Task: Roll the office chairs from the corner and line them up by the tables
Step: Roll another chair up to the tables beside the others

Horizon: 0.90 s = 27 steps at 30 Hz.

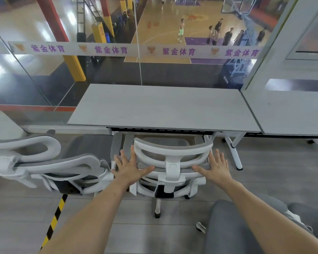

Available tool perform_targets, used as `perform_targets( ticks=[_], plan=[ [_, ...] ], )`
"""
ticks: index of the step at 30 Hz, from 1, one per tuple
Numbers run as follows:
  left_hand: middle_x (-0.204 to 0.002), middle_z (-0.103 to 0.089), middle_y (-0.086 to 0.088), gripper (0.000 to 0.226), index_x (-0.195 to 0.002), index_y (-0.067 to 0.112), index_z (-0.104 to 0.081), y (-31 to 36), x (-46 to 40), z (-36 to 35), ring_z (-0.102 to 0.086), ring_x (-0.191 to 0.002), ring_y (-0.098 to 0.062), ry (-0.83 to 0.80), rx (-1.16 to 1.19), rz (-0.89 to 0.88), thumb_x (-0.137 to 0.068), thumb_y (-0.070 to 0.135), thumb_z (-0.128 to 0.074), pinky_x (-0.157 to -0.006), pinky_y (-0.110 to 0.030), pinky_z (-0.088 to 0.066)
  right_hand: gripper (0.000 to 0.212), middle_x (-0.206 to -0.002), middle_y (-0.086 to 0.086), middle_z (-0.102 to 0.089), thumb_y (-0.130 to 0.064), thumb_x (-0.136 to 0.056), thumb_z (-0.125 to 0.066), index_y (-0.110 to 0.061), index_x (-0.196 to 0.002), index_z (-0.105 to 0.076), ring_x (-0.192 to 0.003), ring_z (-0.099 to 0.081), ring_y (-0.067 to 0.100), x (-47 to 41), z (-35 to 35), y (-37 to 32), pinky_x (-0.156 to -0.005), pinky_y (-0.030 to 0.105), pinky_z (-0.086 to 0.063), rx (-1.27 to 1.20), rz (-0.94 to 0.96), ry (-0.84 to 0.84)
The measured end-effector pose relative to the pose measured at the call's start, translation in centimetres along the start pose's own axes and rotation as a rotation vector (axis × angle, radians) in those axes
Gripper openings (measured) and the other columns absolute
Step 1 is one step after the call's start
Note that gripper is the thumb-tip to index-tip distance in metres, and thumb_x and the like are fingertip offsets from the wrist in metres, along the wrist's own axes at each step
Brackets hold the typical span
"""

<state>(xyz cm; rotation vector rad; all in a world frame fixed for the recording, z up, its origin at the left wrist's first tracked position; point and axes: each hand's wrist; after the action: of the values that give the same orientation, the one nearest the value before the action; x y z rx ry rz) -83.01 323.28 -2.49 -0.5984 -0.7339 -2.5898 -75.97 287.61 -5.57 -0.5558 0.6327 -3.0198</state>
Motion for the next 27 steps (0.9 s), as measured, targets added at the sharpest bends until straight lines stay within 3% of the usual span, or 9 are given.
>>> perform_targets(
  ticks=[13,16,22,27],
  plan=[
    [-0.166,0.036,-0.006,0.129,-0.128,0.057,0.048,0.7,-1.0,0.1,0.033,-0.152,-0.034,0.001,-0.025,0.033,-0.053,0.109,-0.043,-0.119,-0.074,0.002,0.134,-0.171,0.003,0.023,-0.108,-0.059,-0.03,-0.034,-0.163,0.013,-0.155,0.027,0.025,-1.0,0.6,-0.2,-0.128,0.048,0.008,0.009,0.026,0.001],
    [-0.166,0.036,-0.006,0.132,-0.144,0.05,0.041,1.0,-0.7,-0.3,0.034,-0.152,-0.033,0.023,-0.04,0.054,-0.056,0.109,-0.038,-0.118,-0.074,0.007,0.129,-0.171,0.003,0.023,-0.106,-0.065,-0.033,-0.034,-0.163,0.011,-0.154,0.029,0.024,-0.7,0.4,-0.3,-0.127,0.047,0.01,-0.01,0.02,0.02],
    [-0.169,0.028,-0.012,0.106,-0.162,0.029,0.022,2.0,1.4,-3.3,0.032,-0.152,-0.037,0.142,-0.121,0.051,-0.086,0.091,-0.02,-0.121,-0.069,0.007,0.103,-0.171,0.009,0.021,-0.09,-0.086,-0.012,-0.028,-0.165,0.008,-0.155,0.026,0.028,0.5,-1.1,0.5,-0.128,0.049,0.006,0.013,0.062,0.069],
    [-0.169,0.028,-0.013,0.092,-0.164,0.034,0.011,3.6,4.3,-6.1,0.025,-0.154,-0.042,0.153,-0.229,-0.006,-0.093,0.084,-0.017,-0.119,-0.068,0.011,0.073,-0.172,0.012,0.014,-0.061,-0.106,-0.025,-0.025,-0.166,-0.004,-0.156,0.022,0.033,2.4,-1.9,1.8,-0.128,0.049,0.003,0.013,0.139,0.082]
  ],
)
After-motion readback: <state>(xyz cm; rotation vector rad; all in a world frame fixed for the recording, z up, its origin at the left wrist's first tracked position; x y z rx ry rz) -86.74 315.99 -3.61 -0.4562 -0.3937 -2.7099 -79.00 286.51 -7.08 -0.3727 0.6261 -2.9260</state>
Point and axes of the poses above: each hand's wrist, its own x-axis away from the middle knuckle, its own z-axis out of the back of the hand, y = z × x
